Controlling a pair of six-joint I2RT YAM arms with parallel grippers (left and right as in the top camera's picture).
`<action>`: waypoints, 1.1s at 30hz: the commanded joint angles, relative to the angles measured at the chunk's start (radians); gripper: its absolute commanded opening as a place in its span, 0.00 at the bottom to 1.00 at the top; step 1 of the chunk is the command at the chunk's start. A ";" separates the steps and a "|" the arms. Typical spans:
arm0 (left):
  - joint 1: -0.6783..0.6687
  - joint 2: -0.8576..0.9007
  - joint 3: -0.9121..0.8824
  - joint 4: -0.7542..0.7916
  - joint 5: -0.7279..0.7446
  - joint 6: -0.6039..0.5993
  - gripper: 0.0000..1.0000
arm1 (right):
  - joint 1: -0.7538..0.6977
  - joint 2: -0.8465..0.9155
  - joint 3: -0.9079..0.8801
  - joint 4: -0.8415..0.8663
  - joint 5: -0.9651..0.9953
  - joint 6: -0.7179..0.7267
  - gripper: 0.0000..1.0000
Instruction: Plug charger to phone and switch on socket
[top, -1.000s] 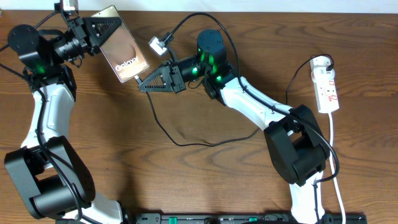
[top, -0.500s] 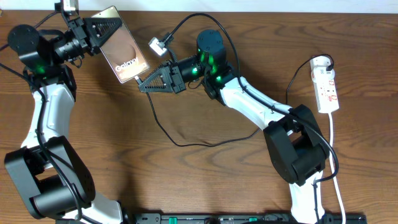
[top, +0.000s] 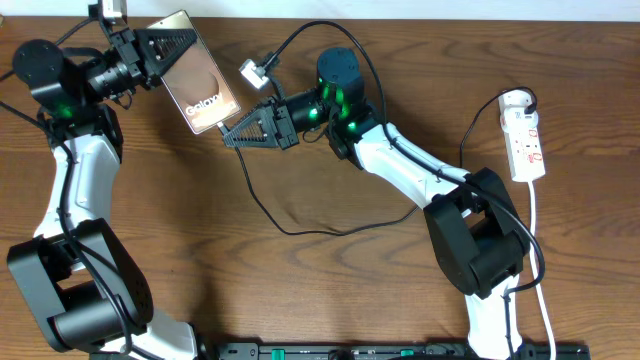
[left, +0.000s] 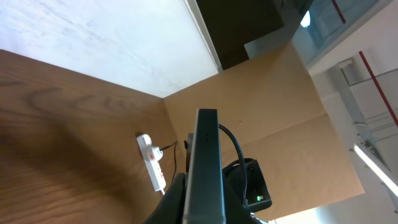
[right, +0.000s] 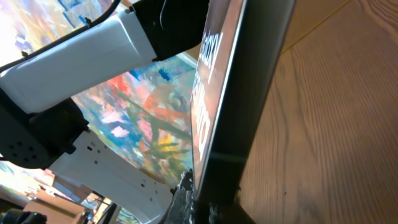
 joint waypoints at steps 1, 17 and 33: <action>-0.002 -0.016 0.018 0.011 0.041 0.014 0.07 | -0.010 0.005 0.011 0.003 0.068 0.009 0.01; -0.035 -0.016 0.018 0.011 0.045 0.048 0.07 | -0.010 0.005 0.011 0.039 0.143 0.027 0.01; -0.035 -0.016 0.018 0.011 0.071 0.063 0.07 | -0.027 0.005 0.011 0.108 0.201 0.070 0.01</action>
